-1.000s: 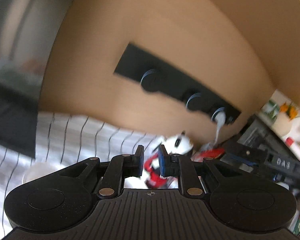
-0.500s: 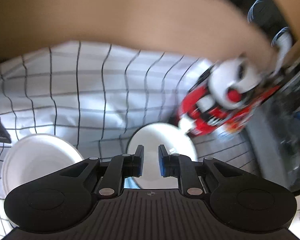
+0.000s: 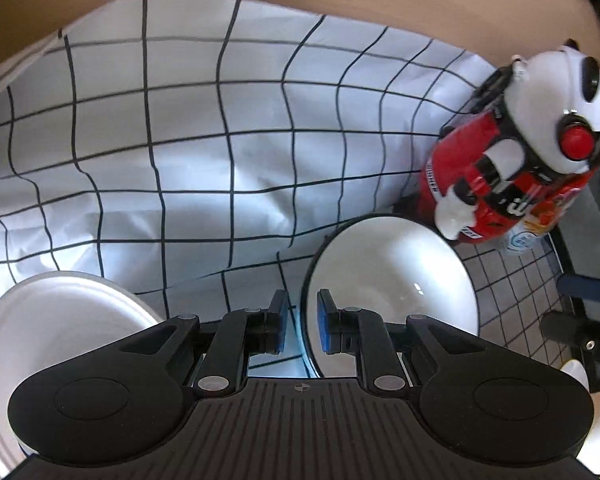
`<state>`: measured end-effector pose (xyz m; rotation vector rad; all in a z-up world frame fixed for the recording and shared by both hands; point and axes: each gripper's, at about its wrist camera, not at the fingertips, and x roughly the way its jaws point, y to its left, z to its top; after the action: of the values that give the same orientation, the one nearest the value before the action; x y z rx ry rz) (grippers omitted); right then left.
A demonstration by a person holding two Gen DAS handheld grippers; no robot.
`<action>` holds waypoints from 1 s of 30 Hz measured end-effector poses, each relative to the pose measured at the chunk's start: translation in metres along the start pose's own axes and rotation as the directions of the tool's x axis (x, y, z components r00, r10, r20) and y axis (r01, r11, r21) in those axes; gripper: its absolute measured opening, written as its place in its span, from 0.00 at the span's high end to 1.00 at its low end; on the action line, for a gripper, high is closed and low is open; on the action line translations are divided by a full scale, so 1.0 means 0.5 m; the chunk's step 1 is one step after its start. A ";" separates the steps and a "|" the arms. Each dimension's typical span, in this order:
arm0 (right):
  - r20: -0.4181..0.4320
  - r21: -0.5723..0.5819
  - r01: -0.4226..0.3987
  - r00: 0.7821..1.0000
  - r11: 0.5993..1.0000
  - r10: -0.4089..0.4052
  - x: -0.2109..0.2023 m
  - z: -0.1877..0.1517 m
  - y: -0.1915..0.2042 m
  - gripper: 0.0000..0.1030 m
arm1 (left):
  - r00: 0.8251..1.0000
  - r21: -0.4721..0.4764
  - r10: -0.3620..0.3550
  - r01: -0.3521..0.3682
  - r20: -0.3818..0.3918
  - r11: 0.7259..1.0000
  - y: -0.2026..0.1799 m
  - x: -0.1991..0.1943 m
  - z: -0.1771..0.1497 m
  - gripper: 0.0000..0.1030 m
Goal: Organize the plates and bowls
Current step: 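Close the left tool on the light blue bowl rim while the right tool grips it too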
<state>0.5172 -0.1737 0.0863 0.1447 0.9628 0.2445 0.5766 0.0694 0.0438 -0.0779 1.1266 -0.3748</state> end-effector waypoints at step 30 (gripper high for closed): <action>-0.249 0.241 -0.038 0.963 0.970 0.099 0.270 0.018 -0.005 0.68 | 0.989 -0.137 -0.096 0.081 -0.112 0.987 0.021 0.136 0.005 0.77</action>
<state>0.5989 -0.1401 -0.0161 0.3708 1.2482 0.2167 0.6071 0.0564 -0.0163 -0.2258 1.2679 -0.3876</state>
